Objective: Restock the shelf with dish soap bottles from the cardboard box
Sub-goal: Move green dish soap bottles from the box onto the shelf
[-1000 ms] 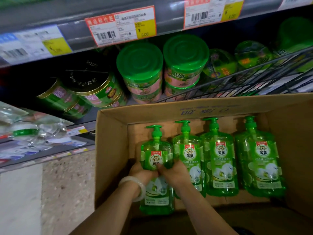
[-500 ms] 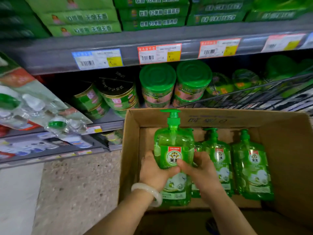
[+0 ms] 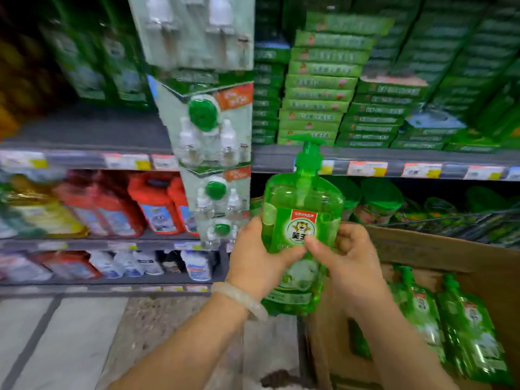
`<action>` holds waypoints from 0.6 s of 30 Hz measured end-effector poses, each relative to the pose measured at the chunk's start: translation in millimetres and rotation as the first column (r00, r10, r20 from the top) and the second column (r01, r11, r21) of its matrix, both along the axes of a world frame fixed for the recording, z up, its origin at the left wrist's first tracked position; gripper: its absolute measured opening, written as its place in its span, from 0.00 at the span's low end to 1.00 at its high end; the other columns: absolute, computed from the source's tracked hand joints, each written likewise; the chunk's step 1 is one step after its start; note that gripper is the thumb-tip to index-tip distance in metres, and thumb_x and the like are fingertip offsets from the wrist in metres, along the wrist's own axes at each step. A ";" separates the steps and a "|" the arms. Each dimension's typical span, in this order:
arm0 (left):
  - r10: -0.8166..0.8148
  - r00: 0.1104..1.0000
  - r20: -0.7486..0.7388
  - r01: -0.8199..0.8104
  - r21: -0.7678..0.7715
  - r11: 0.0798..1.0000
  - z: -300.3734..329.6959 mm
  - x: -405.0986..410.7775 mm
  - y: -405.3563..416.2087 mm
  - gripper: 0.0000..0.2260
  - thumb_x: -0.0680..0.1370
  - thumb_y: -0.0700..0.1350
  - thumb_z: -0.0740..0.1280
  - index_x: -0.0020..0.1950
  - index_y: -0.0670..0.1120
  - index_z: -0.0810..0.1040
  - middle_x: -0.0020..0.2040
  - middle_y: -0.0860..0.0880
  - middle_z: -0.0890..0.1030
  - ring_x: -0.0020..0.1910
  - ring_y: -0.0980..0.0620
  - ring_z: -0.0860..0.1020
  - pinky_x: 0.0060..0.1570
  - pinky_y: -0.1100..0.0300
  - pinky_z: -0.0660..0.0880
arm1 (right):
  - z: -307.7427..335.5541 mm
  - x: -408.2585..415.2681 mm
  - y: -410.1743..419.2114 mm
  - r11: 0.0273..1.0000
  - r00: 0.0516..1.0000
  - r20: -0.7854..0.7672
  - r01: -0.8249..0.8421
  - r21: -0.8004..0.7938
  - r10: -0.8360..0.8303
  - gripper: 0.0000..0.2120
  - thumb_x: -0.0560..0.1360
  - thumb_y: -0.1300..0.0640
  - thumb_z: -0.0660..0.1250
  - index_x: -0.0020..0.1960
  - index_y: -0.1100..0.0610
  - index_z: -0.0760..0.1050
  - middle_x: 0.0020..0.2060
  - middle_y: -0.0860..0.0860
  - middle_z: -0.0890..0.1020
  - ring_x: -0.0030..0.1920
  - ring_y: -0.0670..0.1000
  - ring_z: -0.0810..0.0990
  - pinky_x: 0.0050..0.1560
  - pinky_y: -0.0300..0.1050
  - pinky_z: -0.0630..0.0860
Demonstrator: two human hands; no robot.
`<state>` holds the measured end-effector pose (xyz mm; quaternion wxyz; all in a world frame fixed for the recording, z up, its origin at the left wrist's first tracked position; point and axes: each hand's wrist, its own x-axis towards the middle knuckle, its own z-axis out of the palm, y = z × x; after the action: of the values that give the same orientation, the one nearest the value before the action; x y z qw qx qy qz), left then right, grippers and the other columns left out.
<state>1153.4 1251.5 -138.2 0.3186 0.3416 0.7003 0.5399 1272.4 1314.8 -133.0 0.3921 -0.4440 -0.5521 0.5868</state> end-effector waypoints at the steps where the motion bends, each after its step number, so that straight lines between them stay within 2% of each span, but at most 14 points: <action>1: 0.031 0.999 -0.007 -0.031 0.023 0.999 7.5 -16.3 -20.6 0.24 0.57 0.51 0.78 0.50 0.52 0.76 0.47 0.50 0.84 0.46 0.54 0.82 0.49 0.55 0.79 | 6.8 -18.6 -16.4 1.000 0.999 -0.017 -0.027 0.010 0.027 0.16 0.67 0.68 0.73 0.46 0.56 0.69 0.42 0.53 0.81 0.33 0.37 0.81 0.34 0.32 0.78; 5: 0.150 0.988 -0.040 -0.145 0.108 0.983 27.5 -87.4 -104.8 0.20 0.63 0.34 0.78 0.45 0.53 0.76 0.39 0.56 0.83 0.36 0.66 0.80 0.41 0.69 0.77 | 25.6 -99.3 -85.0 0.984 0.979 -0.100 -0.178 0.020 0.179 0.18 0.67 0.70 0.72 0.51 0.59 0.70 0.42 0.50 0.80 0.33 0.35 0.80 0.33 0.29 0.76; 7: 0.230 0.972 -0.050 -0.223 0.112 0.968 30.7 -118.9 -147.4 0.19 0.63 0.35 0.79 0.46 0.51 0.77 0.41 0.54 0.84 0.36 0.64 0.80 0.42 0.66 0.78 | 28.1 -136.9 -117.6 0.963 0.954 -0.132 -0.270 0.013 0.269 0.20 0.67 0.70 0.72 0.55 0.59 0.71 0.44 0.50 0.81 0.36 0.36 0.81 0.36 0.30 0.77; 9: 0.318 0.946 -0.064 -0.309 0.122 0.943 34.8 -146.0 -189.2 0.21 0.60 0.40 0.80 0.49 0.51 0.78 0.44 0.51 0.84 0.40 0.60 0.82 0.45 0.61 0.79 | 27.8 -171.9 -150.1 0.929 0.921 -0.131 -0.370 0.004 0.367 0.20 0.67 0.69 0.72 0.56 0.59 0.73 0.46 0.50 0.83 0.40 0.41 0.83 0.39 0.34 0.79; 11: 0.369 0.926 -0.077 -0.358 0.130 0.925 37.5 -170.4 -225.6 0.20 0.62 0.38 0.80 0.49 0.51 0.78 0.43 0.53 0.84 0.39 0.63 0.82 0.42 0.67 0.78 | 27.9 -203.3 -179.6 0.894 0.886 -0.133 -0.449 -0.009 0.444 0.20 0.67 0.68 0.73 0.57 0.58 0.74 0.45 0.50 0.84 0.42 0.44 0.83 0.40 0.36 0.79; 13: 0.406 0.909 -0.090 -0.392 0.141 0.909 40.6 -192.0 -255.3 0.19 0.64 0.34 0.77 0.50 0.49 0.78 0.42 0.55 0.84 0.37 0.66 0.81 0.37 0.73 0.76 | 30.7 -231.9 -204.1 0.865 0.857 -0.143 -0.502 -0.013 0.496 0.17 0.68 0.69 0.72 0.54 0.56 0.75 0.44 0.50 0.84 0.39 0.42 0.83 0.38 0.35 0.79; 15: 0.445 0.890 -0.099 -0.430 0.147 0.891 43.8 -211.9 -276.8 0.18 0.64 0.34 0.77 0.49 0.49 0.79 0.38 0.56 0.85 0.36 0.66 0.81 0.38 0.70 0.78 | 35.7 -258.9 -221.1 0.839 0.830 -0.140 -0.545 0.008 0.540 0.18 0.68 0.69 0.72 0.54 0.56 0.74 0.43 0.49 0.83 0.38 0.41 0.82 0.37 0.34 0.79; 18: 0.513 0.852 -0.108 -0.497 0.142 0.856 43.9 -243.8 -293.2 0.18 0.64 0.36 0.78 0.47 0.51 0.79 0.40 0.56 0.85 0.39 0.61 0.82 0.45 0.57 0.80 | 41.8 -295.4 -232.8 0.807 0.800 -0.101 -0.587 0.069 0.591 0.19 0.67 0.67 0.74 0.53 0.52 0.74 0.45 0.47 0.82 0.42 0.42 0.82 0.40 0.34 0.78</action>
<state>909.5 958.3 -94.2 0.0956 0.2000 0.7557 0.6162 976.9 1082.0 -91.2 0.2299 -0.2087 -0.6485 0.6950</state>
